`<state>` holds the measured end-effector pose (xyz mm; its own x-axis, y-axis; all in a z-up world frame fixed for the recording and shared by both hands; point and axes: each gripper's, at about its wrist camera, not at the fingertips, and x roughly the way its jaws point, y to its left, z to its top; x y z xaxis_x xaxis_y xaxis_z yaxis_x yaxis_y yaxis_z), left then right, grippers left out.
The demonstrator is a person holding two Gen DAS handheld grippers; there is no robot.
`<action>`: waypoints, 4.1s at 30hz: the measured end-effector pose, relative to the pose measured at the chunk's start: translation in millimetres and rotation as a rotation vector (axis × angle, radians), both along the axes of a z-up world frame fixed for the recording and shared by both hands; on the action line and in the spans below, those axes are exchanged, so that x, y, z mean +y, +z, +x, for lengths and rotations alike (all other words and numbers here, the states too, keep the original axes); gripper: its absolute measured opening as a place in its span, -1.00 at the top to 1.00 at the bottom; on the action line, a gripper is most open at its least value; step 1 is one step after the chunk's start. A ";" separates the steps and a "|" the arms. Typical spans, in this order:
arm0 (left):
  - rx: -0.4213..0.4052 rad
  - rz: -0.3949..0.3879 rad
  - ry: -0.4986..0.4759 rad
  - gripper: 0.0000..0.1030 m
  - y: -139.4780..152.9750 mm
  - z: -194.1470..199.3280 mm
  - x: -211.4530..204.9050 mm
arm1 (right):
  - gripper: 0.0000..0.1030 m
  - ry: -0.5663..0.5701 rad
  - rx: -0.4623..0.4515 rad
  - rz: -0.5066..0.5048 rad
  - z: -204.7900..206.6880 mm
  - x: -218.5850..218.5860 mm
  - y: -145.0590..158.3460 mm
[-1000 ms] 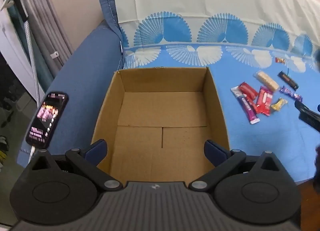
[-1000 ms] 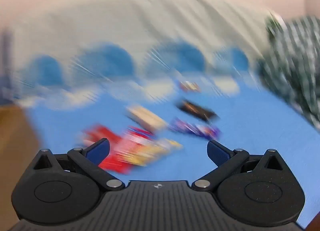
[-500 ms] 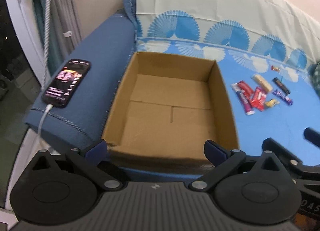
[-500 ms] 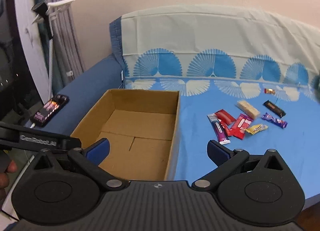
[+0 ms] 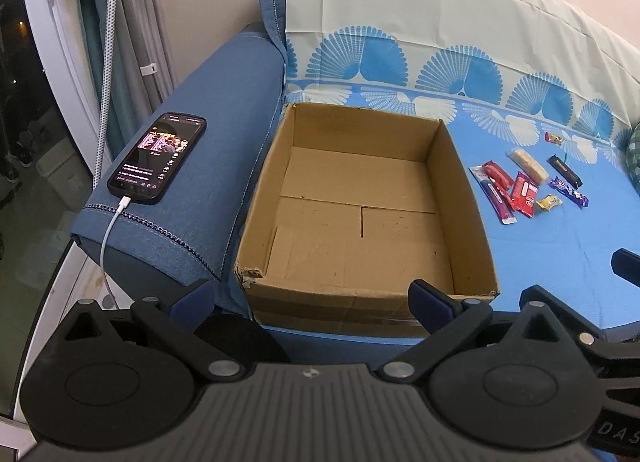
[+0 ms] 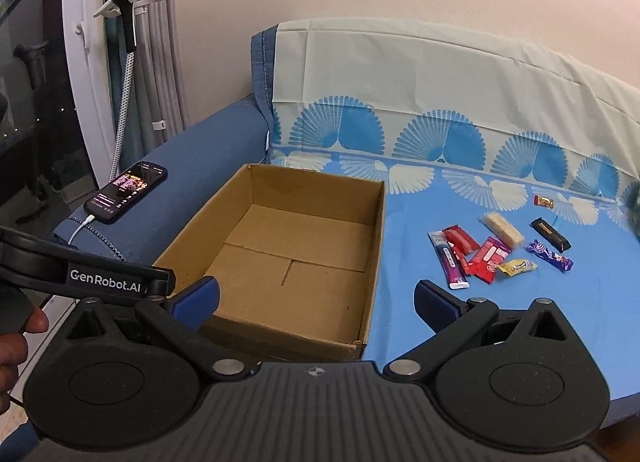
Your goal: Organize snacks
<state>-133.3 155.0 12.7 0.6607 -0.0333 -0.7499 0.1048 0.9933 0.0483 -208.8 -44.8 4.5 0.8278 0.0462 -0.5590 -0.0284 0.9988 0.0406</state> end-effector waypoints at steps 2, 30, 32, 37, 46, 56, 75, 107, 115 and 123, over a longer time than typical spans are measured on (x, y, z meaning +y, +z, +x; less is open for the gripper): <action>0.004 0.002 0.004 -1.00 0.3 0.5 -3.7 | -0.99 -0.001 0.004 -0.001 0.7 0.3 0.0; 0.024 0.031 0.013 -0.99 -5.6 1.7 -25.4 | -0.99 -0.004 0.036 0.042 4.5 -7.5 -5.5; 0.028 0.037 0.013 -0.99 -7.7 2.1 -25.7 | -0.99 -0.004 0.038 0.045 5.4 -8.2 -6.3; 0.029 0.051 0.010 -0.99 -10.0 3.7 -30.0 | -0.99 -0.007 0.047 0.057 6.9 -9.2 -10.4; 0.062 0.083 0.002 -0.99 -11.0 8.7 -45.8 | -0.99 -0.019 0.048 0.130 9.8 -27.8 -16.4; 0.085 0.116 -0.044 -1.00 -3.1 23.9 -94.0 | -0.99 -0.092 0.022 0.228 7.2 -81.7 -20.6; 0.230 0.007 -0.302 -1.00 -55.7 166.9 -324.4 | -0.99 -0.578 0.068 0.260 35.1 -314.4 -82.6; 0.416 0.081 -0.170 -0.48 -246.9 361.0 -375.9 | -0.86 -0.500 0.313 0.070 289.6 -386.5 -259.2; 0.373 0.008 -0.229 0.54 -210.4 326.4 -371.9 | 0.69 -0.453 0.247 0.069 257.0 -374.2 -237.2; 0.314 -0.130 -0.260 0.55 -140.4 258.2 -343.3 | 0.69 -0.499 0.089 0.149 181.7 -350.0 -164.4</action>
